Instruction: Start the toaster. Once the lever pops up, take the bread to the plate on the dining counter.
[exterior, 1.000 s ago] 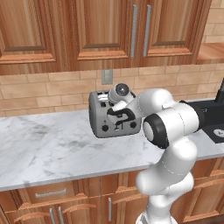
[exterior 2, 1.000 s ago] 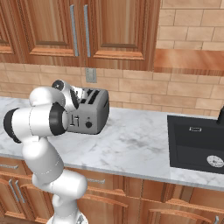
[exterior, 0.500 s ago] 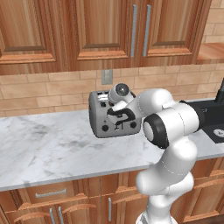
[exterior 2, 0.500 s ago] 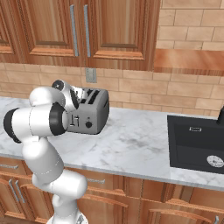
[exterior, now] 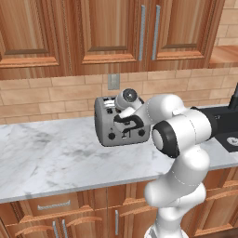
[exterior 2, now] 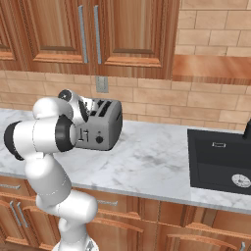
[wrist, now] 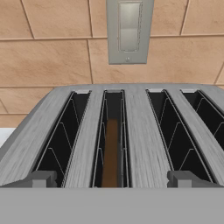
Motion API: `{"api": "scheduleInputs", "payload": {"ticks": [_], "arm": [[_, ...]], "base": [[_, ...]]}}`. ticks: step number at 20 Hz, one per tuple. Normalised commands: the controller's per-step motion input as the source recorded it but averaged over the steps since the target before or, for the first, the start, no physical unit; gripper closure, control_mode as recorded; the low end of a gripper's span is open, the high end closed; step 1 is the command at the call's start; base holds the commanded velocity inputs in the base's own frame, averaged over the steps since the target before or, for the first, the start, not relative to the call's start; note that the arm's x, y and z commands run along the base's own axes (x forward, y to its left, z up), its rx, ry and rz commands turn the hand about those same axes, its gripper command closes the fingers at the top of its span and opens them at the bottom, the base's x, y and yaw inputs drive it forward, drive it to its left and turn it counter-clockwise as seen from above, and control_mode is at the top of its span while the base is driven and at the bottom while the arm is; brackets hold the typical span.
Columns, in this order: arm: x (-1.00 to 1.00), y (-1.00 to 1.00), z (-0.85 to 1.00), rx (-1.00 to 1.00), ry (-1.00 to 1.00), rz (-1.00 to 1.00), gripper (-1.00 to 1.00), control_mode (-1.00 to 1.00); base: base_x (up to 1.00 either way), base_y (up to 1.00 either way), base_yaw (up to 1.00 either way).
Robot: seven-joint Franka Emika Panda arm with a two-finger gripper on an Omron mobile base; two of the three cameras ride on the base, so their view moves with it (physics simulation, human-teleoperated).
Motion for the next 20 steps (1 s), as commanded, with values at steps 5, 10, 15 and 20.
{"api": "scheduleInputs", "payload": {"ticks": [5, 10, 15, 20], "arm": [[0.00, 0.00, 0.00, 0.00, 0.00, 0.00, -1.00, -1.00], [0.00, 0.00, 0.00, 0.00, 0.00, 0.00, -1.00, -1.00], [0.00, 0.00, 0.00, 0.00, 0.00, 0.00, -1.00, -1.00], [0.00, 0.00, 0.00, 0.00, 0.00, 0.00, -1.00, -1.00]], "base": [[0.00, 0.00, 0.00], [0.00, 0.00, 0.00], [0.00, 0.00, 0.00], [0.00, 0.00, 0.00]]}}
